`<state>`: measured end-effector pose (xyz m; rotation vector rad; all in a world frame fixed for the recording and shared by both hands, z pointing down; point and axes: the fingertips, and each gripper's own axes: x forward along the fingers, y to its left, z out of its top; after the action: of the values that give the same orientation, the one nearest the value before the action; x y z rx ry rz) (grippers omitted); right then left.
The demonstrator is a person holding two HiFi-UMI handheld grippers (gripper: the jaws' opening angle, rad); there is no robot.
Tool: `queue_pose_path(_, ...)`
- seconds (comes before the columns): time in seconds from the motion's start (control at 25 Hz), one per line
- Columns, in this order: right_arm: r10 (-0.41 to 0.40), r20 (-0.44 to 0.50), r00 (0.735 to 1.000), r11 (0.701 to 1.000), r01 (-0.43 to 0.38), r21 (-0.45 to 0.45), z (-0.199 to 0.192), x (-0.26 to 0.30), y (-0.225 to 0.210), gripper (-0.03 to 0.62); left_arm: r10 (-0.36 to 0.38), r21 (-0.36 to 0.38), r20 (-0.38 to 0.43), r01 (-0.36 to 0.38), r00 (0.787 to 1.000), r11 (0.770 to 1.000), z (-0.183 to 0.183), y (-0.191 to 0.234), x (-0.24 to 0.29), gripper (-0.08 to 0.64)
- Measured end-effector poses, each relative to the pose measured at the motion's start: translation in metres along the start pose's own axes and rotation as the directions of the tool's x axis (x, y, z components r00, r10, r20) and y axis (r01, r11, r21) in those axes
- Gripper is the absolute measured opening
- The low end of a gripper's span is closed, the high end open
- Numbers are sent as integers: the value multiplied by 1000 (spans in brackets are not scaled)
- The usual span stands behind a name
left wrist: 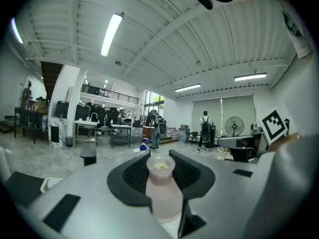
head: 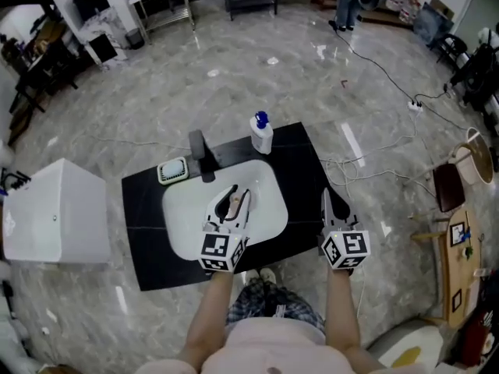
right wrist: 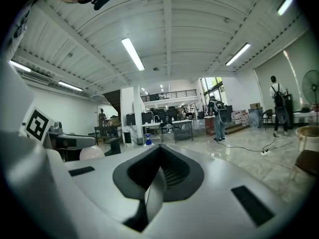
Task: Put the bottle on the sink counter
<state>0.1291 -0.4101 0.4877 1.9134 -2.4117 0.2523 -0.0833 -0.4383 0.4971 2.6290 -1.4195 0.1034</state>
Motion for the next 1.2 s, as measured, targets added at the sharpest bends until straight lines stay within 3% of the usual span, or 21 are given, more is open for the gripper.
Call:
queue_pose_path(0.32,-64,-7,998,998,64,-11,-21,17,-47,15,-110,-6,-10,110,994,994,-22,-42,87,130)
queue_pose_path(0.64,-4,-12,1000,1000,4,-9,-7,121,-104,15,-107,1,-14,107,994,994,-12,-68,213,130)
queue_pose_path(0.88,27,-31,999,1000,-27,3,-34,203,-145,15,-101,1,-29,102,994,995,-38,-73,301,130)
queue_pose_path(1.2,23,-69,997,999,-20,37,-80,265,-188,15,-71,-6,-92,71,993,997,-90,-66,382,130)
